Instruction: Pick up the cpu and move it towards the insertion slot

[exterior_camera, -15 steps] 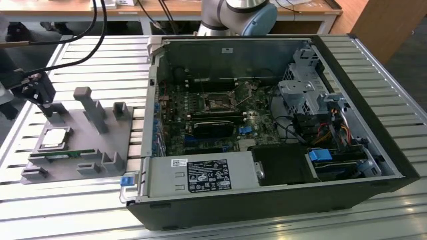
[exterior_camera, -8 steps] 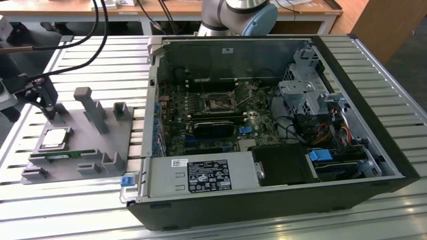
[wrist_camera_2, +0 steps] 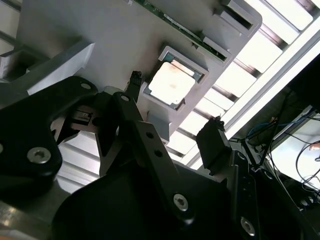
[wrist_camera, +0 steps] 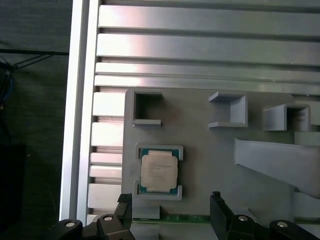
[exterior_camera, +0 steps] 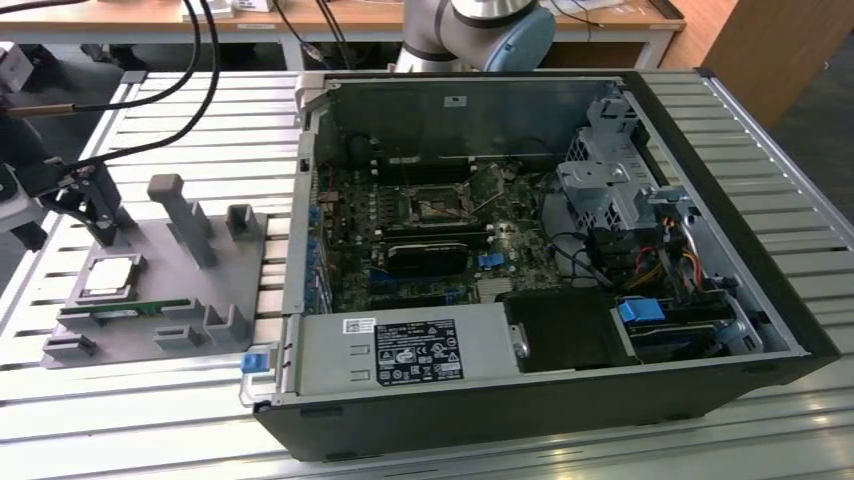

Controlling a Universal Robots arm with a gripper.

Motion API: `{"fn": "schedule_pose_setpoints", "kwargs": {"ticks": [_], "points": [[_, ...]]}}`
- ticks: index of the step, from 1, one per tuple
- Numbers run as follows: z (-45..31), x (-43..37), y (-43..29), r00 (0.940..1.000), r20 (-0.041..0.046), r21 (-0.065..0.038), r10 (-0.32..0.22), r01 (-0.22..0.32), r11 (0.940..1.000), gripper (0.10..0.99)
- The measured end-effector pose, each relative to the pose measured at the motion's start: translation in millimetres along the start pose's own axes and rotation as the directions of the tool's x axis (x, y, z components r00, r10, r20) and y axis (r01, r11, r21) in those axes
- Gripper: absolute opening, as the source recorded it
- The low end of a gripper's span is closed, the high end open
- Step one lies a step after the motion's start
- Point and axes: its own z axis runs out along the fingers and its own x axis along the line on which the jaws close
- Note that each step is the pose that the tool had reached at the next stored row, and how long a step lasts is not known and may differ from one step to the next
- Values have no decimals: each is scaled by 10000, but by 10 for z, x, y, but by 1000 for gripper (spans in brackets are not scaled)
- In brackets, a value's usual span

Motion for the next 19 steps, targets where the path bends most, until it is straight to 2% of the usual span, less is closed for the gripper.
{"fn": "schedule_pose_setpoints", "kwargs": {"ticks": [8,10,12,19], "points": [[98,4,-12,10000,-4,-15,-87,87,10000,718],[149,9,-16,9999,-7,-15,-120,120,9999,718],[266,20,-22,9999,-7,-15,-123,123,9999,718],[366,19,-27,9999,-7,-15,-123,123,9999,718]]}}
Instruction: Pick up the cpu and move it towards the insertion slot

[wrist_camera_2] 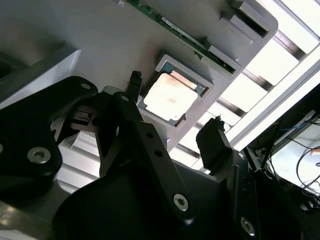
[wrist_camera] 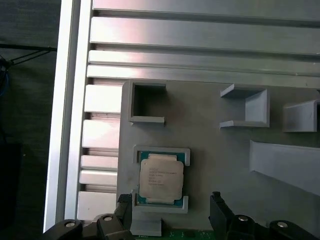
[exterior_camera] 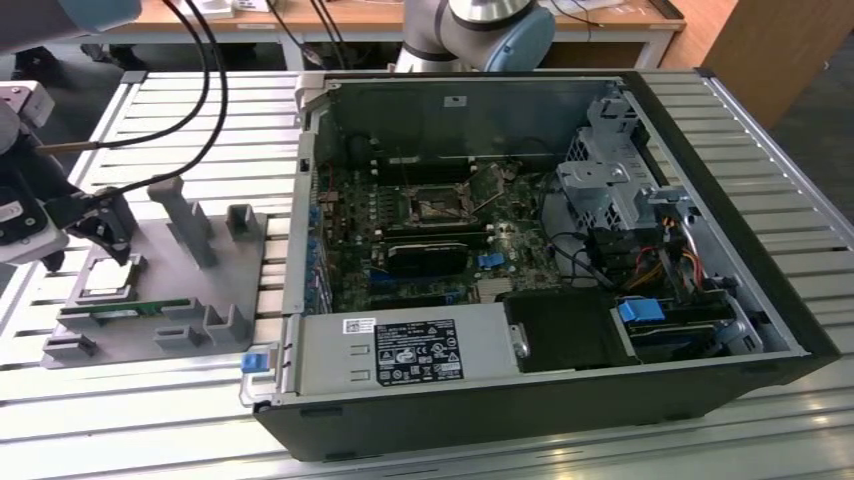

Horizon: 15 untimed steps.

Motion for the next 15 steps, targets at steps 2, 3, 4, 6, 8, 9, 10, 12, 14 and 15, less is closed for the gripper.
{"fn": "schedule_pose_setpoints", "kwargs": {"ticks": [2,3,4,6,8,9,10,12,14,15], "points": [[19,0,-1,10000,0,0,-1,1,10000,718],[29,0,-2,10000,0,0,0,0,10000,718],[37,2,-2,10000,0,0,0,0,10000,718],[53,9,-3,10000,-1,1,0,0,10000,718],[75,11,-4,10000,1,-1,0,0,10000,718],[85,11,-4,10000,1,0,0,0,10000,718],[95,13,-5,10000,1,-1,0,0,10000,718],[113,15,-6,10000,0,-1,0,0,10000,718],[135,17,-7,10000,0,-1,0,0,10000,718],[147,18,-7,10000,0,0,0,0,10000,718]]}}
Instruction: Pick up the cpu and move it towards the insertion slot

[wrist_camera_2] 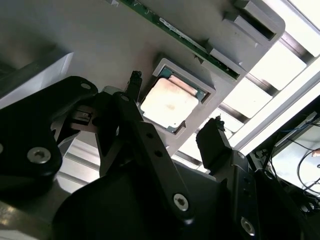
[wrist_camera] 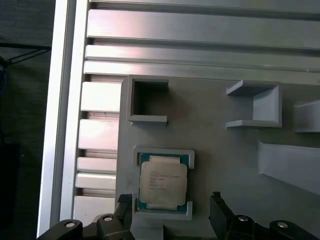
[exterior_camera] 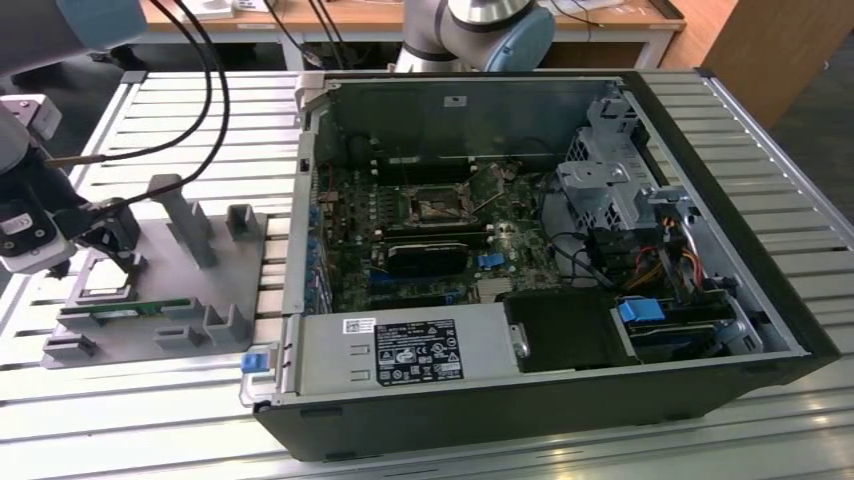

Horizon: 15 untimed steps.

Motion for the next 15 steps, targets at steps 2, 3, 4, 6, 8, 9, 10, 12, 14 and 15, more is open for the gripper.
{"fn": "schedule_pose_setpoints", "kwargs": {"ticks": [2,3,4,6,8,9,10,12,14,15], "points": [[23,2,0,10000,1,-1,0,0,10000,718],[33,3,0,10000,0,0,0,0,10000,718],[42,4,1,10000,0,0,0,0,10000,718],[59,9,3,10000,-1,0,1,-1,10000,718],[80,8,5,10000,2,-1,-1,1,10000,718],[89,8,5,10000,1,-1,-1,1,10000,718],[98,9,6,10000,0,0,0,0,10000,718],[114,12,6,10000,-1,-4,0,0,10000,718],[125,15,6,10000,0,-29,-1,1,10000,718],[131,16,7,10000,3,-37,0,0,10000,718]]}}
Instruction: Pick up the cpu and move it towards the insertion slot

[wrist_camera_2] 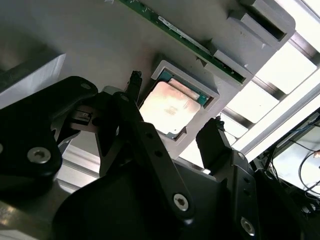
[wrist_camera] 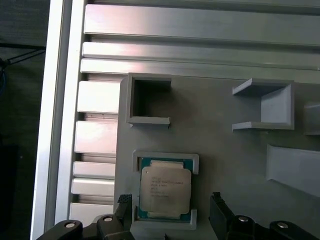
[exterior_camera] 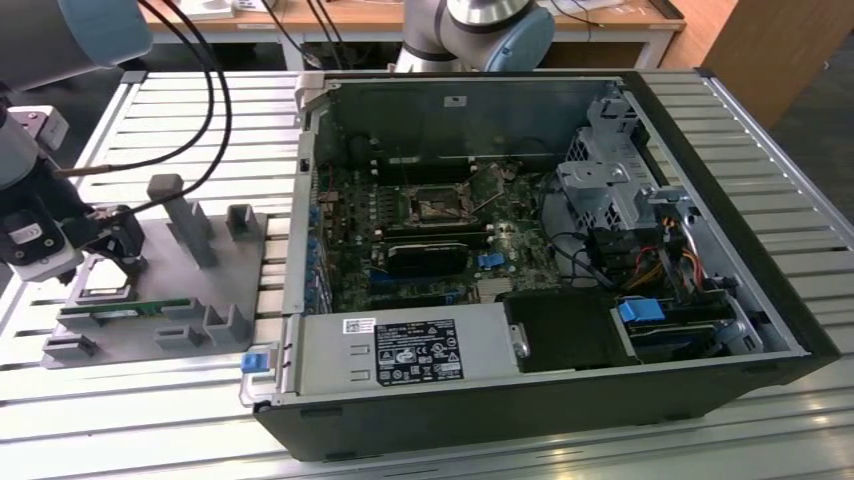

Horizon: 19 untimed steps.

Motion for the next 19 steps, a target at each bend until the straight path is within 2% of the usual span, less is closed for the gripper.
{"fn": "schedule_pose_setpoints", "kwargs": {"ticks": [13,19], "points": [[109,26,61,10000,-1,-9,1,-1,10000,718],[156,45,66,10000,-2,-8,2,-2,10000,718]]}}
